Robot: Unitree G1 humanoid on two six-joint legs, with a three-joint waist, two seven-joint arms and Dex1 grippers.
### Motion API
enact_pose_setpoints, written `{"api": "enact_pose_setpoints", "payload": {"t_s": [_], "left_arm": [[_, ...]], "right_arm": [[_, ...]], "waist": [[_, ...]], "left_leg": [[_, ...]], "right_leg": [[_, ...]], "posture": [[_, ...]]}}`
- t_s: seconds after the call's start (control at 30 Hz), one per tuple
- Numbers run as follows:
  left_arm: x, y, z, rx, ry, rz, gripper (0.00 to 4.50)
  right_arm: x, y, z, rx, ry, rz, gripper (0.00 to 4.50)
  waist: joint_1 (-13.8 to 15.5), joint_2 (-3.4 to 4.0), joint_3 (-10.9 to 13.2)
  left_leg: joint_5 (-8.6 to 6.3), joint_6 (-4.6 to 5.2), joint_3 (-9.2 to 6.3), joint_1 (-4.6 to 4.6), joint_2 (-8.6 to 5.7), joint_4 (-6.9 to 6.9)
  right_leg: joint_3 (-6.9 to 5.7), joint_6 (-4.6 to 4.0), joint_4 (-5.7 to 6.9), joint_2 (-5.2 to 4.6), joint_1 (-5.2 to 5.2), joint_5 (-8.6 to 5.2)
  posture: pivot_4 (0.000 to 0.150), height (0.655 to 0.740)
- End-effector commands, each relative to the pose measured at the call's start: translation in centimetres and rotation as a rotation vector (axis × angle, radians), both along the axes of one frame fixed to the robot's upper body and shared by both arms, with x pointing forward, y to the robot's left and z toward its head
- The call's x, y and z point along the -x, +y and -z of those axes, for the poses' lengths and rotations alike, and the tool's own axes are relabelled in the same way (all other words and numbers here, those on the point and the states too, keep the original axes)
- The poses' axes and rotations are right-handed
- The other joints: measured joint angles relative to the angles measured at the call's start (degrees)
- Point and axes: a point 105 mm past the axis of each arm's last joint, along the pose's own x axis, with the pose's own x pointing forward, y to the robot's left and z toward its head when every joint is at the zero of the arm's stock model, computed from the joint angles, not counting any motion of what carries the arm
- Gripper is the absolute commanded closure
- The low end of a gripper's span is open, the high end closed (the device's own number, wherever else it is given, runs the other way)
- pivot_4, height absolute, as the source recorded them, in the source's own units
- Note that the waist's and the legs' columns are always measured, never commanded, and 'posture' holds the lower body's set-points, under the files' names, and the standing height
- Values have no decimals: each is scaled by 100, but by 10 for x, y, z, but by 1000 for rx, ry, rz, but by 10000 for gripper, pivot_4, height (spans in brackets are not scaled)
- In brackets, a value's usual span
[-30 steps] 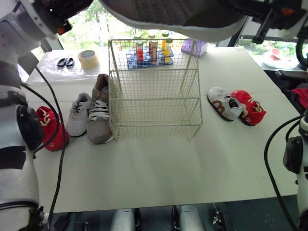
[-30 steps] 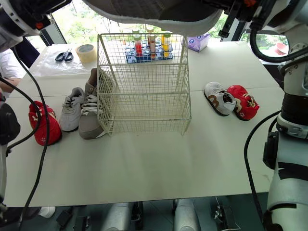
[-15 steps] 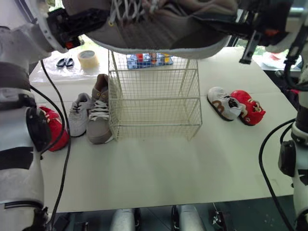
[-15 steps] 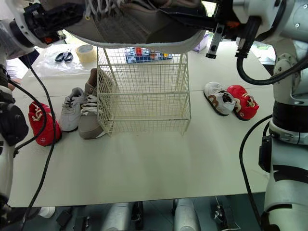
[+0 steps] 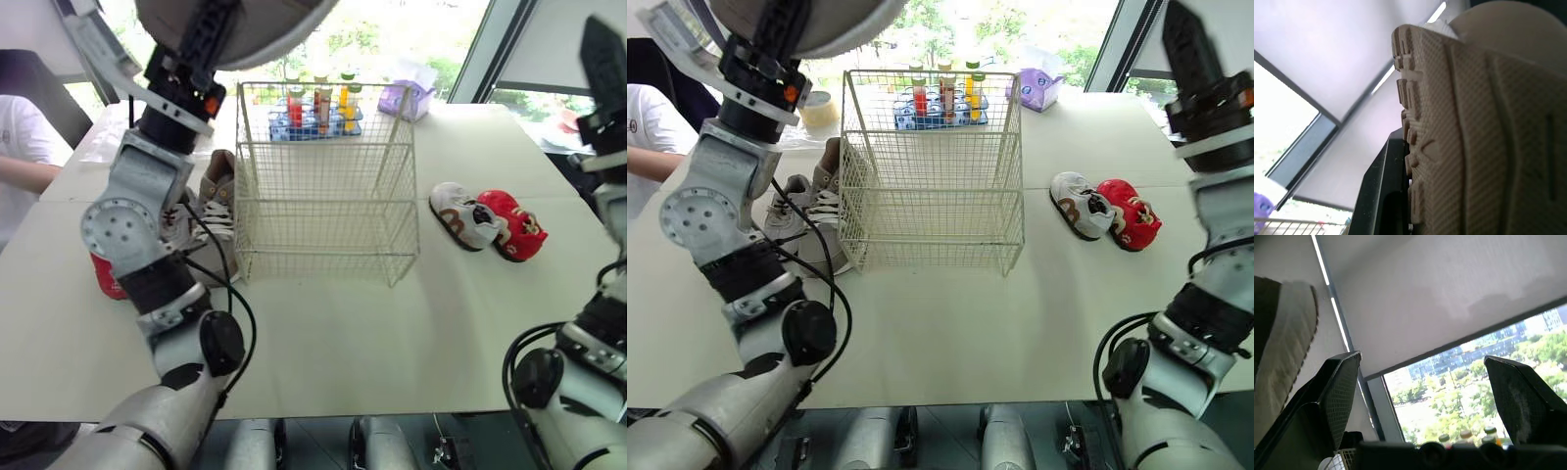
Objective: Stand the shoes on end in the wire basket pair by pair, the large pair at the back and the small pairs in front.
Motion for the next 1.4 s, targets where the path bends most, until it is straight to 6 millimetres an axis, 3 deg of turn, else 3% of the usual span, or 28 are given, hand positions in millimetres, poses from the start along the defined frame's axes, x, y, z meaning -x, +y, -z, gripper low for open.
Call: {"api": "enact_pose_setpoints", "payload": {"t_s": [0.03,0.17,0.27,0.47,0.63,0.8,1.07,1.17,1.27,1.33,1.37,1.4], "left_arm": [[15,-6,-1,65,4,19,38070],[18,-13,5,108,9,87,38070],[17,-17,13,121,21,127,38070],[20,-28,27,94,41,169,38070],[16,-31,36,61,66,151,38070],[11,-37,45,26,87,147,38070],[7,-46,53,-32,88,141,38070],[7,-46,55,-36,93,136,38070],[6,-47,58,-60,106,119,38070],[4,-46,62,-88,110,99,38070],[5,-45,64,-108,100,96,27607],[6,-45,65,-121,93,96,23162]], "right_arm": [[9,58,-9,57,-48,-206,273],[5,103,-19,39,-78,-375,273],[3,121,-29,42,-107,-448,273],[-1,133,-45,64,-155,-490,273],[8,141,-59,53,-209,-548,273],[19,150,-63,83,-248,-586,273],[18,153,-68,73,-249,-585,273],[15,153,-67,85,-245,-561,8195],[16,153,-66,101,-250,-548,22750],[18,154,-66,118,-257,-555,27399],[18,154,-67,122,-258,-555,27778],[18,154,-67,123,-258,-554,27779]], "waist": [[-28,0,0],[-39,1,1],[-10,0,0],[51,-4,-1],[24,-4,-1],[17,-4,-1],[31,-4,-1],[24,-4,-1],[27,-4,-1],[24,-4,-1],[23,-4,-1],[22,-4,-1]], "left_leg": [[0,0,4,7,0,1],[0,0,11,12,1,19],[-3,4,9,-6,1,29],[-12,20,1,-39,-5,59],[-11,20,1,-39,-2,49],[-11,19,3,-40,0,46],[-11,19,4,-43,-1,47],[-11,19,4,-42,0,46],[-11,19,4,-43,0,45],[-11,19,4,-43,0,45],[-11,19,4,-42,0,45],[-11,19,4,-43,0,44]], "right_leg": [[5,-1,7,3,0,-1],[9,-6,37,11,-2,-4],[8,-5,38,12,-12,-4],[-6,-4,31,9,-15,-4],[-6,-4,32,12,-25,-4],[-6,-5,33,13,-29,-4],[-6,-5,32,12,-31,-4],[-6,-5,33,12,-33,-4],[-6,-5,32,12,-33,-4],[-6,-5,32,12,-33,-4],[-6,-5,32,12,-33,-4],[-6,-5,33,13,-35,-4]], "posture": [[1500,6675],[1500,6675],[1500,6675],[1500,6675],[1500,6675],[1500,6675],[1500,6675],[1500,6675],[1500,6675],[1500,6675],[1500,6675],[1500,6675]]}}
